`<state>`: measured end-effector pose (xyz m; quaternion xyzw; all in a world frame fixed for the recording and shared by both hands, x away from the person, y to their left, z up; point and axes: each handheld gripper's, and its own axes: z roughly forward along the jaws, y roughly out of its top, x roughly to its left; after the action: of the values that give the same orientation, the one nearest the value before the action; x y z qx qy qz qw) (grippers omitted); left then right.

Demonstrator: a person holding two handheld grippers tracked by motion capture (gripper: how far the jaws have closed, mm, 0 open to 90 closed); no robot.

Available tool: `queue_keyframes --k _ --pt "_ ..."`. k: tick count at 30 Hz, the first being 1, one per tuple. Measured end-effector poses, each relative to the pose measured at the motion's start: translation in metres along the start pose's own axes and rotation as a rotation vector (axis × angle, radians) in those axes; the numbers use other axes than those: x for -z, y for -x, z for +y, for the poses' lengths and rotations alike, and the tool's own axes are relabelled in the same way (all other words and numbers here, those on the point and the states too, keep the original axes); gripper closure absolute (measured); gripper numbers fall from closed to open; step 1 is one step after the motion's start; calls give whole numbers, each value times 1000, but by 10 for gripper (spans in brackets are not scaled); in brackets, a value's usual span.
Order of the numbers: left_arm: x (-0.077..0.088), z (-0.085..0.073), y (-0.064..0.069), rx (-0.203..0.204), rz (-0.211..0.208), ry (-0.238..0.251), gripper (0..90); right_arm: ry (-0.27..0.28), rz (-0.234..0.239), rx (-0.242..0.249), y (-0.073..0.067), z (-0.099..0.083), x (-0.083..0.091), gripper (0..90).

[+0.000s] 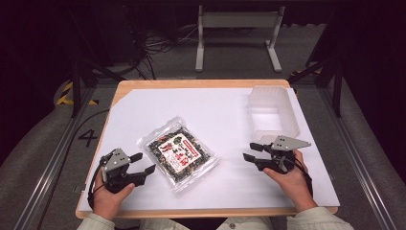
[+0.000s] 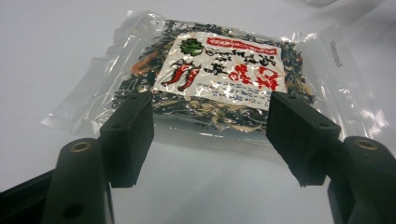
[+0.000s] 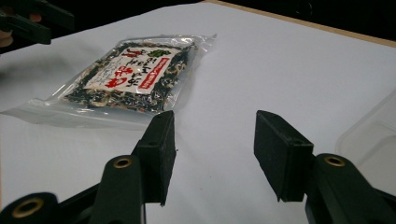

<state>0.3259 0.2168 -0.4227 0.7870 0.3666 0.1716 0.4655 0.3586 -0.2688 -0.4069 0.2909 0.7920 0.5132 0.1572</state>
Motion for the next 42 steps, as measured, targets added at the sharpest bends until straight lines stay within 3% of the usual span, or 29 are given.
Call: queue_keyframes --k 2,6,9,11,16,20,26,32,42 --pt "1 0 -1 8 -14 4 347 3 10 2 -1 1 -1 479" --pt "2 2 4 -26 -24 14 338 7 35 -4 -3 3 -3 469" --pt "1 4 8 -45 -67 33 343 11 47 -20 -5 6 -4 454" --pt "0 4 11 -53 -72 35 355 9 51 -24 -7 8 -7 446" --pt "-3 5 12 -44 -105 24 379 10 83 -27 -14 12 -17 435" --pt "-5 4 13 -42 -121 12 402 -9 117 4 -21 16 -27 414" --pt "-7 4 15 -40 -155 13 412 -52 143 -11 -26 15 -42 384" --pt "-12 5 20 -44 -177 -4 414 -63 191 82 -37 16 -55 314" --pt "-14 3 17 -26 -187 -12 413 -122 221 151 -43 12 -73 296"
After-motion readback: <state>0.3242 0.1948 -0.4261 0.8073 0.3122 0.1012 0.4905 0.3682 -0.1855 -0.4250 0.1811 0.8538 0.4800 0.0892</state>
